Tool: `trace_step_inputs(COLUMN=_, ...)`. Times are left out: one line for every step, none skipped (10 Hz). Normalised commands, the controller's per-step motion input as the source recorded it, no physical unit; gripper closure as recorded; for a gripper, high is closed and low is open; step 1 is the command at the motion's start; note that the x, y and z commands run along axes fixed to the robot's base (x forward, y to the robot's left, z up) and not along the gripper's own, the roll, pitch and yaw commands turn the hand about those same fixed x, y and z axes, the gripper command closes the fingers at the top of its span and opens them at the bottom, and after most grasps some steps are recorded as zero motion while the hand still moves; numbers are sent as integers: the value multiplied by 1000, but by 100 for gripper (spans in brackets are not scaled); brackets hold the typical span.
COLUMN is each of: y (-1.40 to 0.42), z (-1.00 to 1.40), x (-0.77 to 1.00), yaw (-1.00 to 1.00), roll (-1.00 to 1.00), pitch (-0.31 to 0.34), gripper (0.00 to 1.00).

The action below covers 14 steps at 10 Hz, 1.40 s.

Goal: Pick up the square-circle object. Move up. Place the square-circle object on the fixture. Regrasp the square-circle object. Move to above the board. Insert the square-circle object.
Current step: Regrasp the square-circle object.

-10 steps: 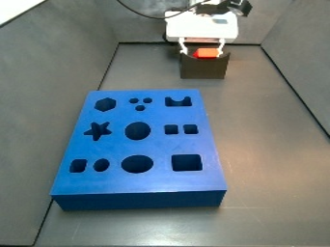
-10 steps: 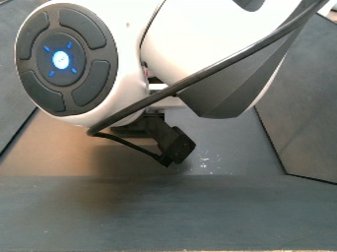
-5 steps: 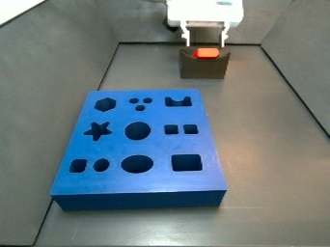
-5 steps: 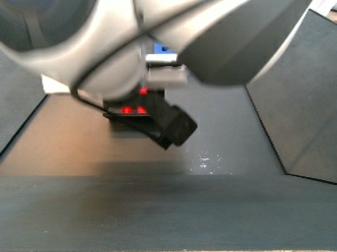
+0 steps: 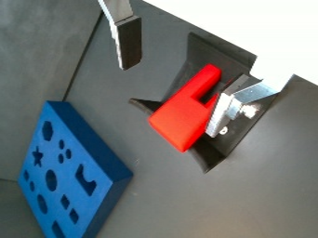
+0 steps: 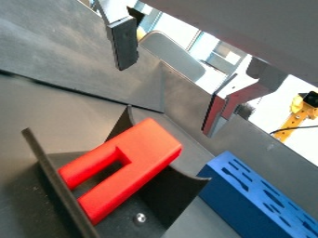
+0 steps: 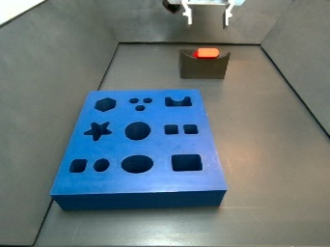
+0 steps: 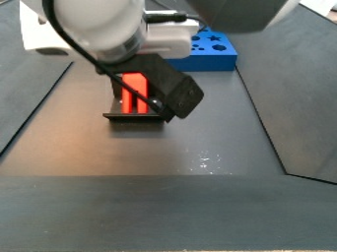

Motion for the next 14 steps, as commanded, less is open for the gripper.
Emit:
trace_step_inputs(y=-1000, z=989, x=-86, yaw=6, roll=1000, pitch=58, gripper=0)
trace_step_inputs(y=-1000, z=992, x=-104, yaw=6, roll=1000, pitch=50, gripper=0)
trace_step_inputs(y=-1000, z=960, x=-133, yaw=5, roll=1000, pitch=38, gripper=0)
trace_step_inputs(y=-891, z=804, x=-116, yaw=5, roll=1000, pitch=34, gripper=0)
trace_step_inputs(y=-715, z=586, x=-81, yaw=5, roll=1000, pitch=33, gripper=0)
trace_step_inputs(y=-454, z=274, x=-42, yaw=5, roll=1000, pitch=32, gripper=0)
trace_step_inputs(y=-251, z=48, x=-19, yaw=5, roll=1000, pitch=30, gripper=0)
trace_step_inputs(y=-66, z=-9, x=0, yaw=5, roll=1000, pitch=29, gripper=0)
trace_step_inputs(y=-6, z=29, x=-6, yaw=5, roll=1000, pitch=31, gripper=0)
trace_step_inputs(y=-39, z=22, x=-10, yaw=7, roll=1000, pitch=27, gripper=0)
trace_step_inputs(y=-35, z=16, x=-14, yaw=8, roll=1000, pitch=23, gripper=0)
trace_step_inputs(y=-22, z=8, x=-17, yaw=9, roll=1000, pitch=17, gripper=0)
trace_step_inputs(y=-22, z=3, x=-14, yaw=10, roll=1000, pitch=13, gripper=0)
trace_step_inputs(y=-22, z=-1, x=-11, yaw=12, roll=1000, pitch=10, gripper=0)
